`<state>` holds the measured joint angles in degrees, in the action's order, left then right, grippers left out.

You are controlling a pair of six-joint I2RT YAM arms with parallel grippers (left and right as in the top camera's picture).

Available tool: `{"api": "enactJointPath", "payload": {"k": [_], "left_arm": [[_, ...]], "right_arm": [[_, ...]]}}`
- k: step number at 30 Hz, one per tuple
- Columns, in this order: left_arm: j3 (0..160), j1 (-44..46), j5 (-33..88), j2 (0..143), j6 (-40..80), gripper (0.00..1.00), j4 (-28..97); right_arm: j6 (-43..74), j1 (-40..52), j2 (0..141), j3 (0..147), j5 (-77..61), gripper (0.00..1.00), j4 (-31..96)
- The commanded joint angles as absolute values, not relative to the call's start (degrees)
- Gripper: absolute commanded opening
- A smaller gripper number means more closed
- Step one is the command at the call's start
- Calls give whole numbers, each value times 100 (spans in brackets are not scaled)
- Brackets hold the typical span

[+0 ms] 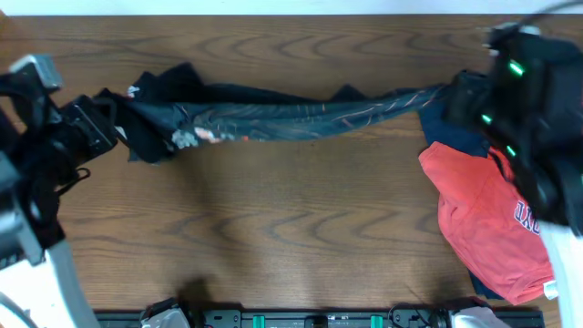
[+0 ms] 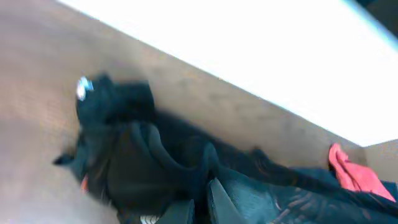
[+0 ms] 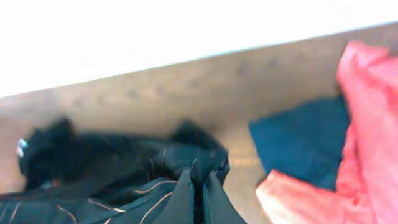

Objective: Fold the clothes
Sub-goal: 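Lift the shirt with both grippers and stretch it apart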

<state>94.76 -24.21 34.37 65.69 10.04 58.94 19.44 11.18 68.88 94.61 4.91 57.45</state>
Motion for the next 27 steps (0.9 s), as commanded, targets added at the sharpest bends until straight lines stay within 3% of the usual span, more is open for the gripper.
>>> {"api": "enactJointPath", "payload": {"k": [1, 6, 12, 21, 27], "left_arm": [[9911, -2408, 3422, 6335, 875, 6, 5898], [10280, -2405, 2630, 6145, 880, 6, 5898], [10289, -2276, 2650, 6453, 878, 6, 5929], [10289, -1732, 2648, 7920, 602, 6, 5843], [10289, -1374, 2630, 8989, 493, 6, 4584]], "right_arm": [[1791, 1046, 6471, 9553, 1260, 1, 5540], [1680, 1044, 6003, 9553, 1610, 1, 5089], [1557, 1046, 6278, 9553, 1605, 1, 5063], [1516, 1044, 8101, 9553, 1149, 1, 4890], [1219, 954, 9402, 9555, 996, 1, 3782]]}}
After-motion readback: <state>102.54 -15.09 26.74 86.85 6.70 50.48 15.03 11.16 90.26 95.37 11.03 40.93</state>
